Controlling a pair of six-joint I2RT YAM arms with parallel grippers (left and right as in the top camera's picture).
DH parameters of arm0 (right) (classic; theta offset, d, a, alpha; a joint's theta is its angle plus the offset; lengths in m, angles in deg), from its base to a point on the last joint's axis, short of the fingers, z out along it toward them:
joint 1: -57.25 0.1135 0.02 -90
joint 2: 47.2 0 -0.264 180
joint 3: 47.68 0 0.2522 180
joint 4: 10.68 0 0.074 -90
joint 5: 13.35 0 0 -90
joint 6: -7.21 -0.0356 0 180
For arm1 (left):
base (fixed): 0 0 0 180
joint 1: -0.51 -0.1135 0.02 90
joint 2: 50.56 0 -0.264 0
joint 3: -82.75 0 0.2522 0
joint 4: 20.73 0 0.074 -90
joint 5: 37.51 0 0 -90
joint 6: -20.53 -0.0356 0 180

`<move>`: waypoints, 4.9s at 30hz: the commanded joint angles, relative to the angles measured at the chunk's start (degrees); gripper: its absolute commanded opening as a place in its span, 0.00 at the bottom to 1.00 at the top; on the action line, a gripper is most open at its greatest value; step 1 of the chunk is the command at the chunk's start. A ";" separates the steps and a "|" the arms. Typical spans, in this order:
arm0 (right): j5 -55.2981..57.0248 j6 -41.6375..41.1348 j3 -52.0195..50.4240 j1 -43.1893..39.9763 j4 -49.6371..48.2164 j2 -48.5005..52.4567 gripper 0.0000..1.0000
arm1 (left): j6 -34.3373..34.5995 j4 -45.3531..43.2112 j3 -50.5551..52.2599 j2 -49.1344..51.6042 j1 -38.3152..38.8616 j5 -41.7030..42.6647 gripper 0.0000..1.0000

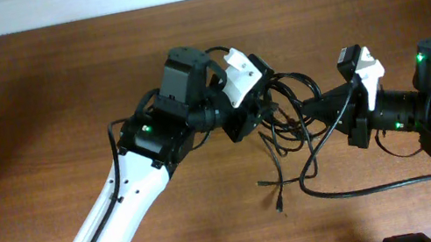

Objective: Untangle cables

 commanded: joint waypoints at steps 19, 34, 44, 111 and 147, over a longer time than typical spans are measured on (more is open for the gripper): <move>-4.20 -0.44 0.76 -0.17 2.01 -0.11 0.04 | -0.33 -0.24 -0.90 -1.20 -0.20 -3.41 0.29; 1.31 -0.46 0.76 -0.17 3.45 -0.11 0.54 | 0.72 -0.26 -0.90 -1.20 -0.20 -3.37 0.00; 14.95 -0.46 0.74 -0.17 9.79 0.04 0.74 | 6.82 -4.11 -0.90 -1.20 -0.20 -3.19 0.00; 40.72 -20.33 0.72 -0.26 7.50 5.51 0.04 | 21.35 -4.00 -0.90 -2.34 -10.34 6.71 0.00; 10.69 -11.30 0.76 -0.22 4.37 1.62 0.04 | -1.44 5.18 -0.90 -2.21 -4.94 9.57 0.99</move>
